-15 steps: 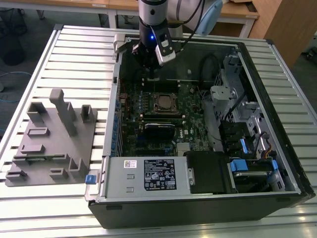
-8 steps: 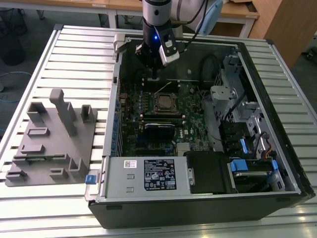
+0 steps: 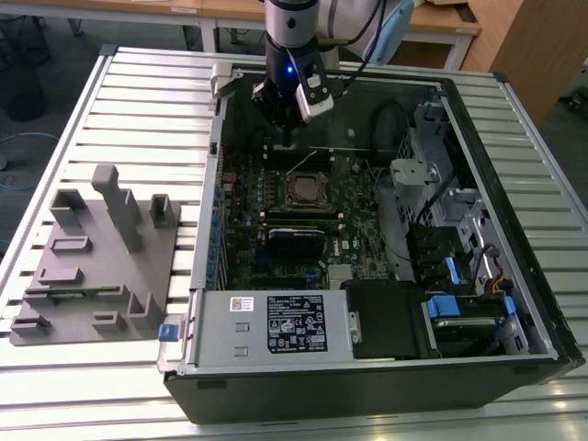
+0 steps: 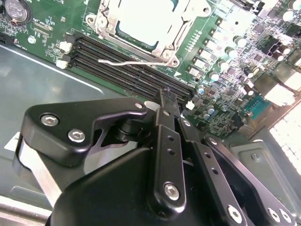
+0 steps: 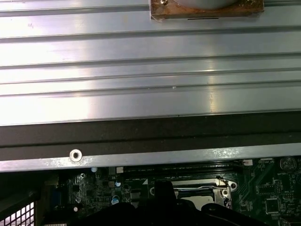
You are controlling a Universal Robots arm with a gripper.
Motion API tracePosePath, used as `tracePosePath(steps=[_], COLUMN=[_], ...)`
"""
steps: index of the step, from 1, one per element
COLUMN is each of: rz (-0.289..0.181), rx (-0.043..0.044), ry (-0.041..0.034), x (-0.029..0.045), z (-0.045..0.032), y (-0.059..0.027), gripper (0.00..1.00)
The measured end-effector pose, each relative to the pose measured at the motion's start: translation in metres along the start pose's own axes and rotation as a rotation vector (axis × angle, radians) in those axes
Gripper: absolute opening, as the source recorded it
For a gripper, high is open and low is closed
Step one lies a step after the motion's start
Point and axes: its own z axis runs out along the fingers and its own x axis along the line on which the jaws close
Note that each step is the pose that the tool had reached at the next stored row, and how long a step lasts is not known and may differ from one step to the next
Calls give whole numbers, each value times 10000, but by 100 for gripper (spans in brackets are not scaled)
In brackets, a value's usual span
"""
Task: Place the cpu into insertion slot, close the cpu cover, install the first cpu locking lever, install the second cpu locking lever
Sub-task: 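Install the first cpu locking lever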
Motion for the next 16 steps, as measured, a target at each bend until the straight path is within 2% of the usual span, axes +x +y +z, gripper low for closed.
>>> tracePosePath(steps=[16], rz=[0], rx=[0], ry=[0], x=[-120], z=[6], y=[8], gripper=[10])
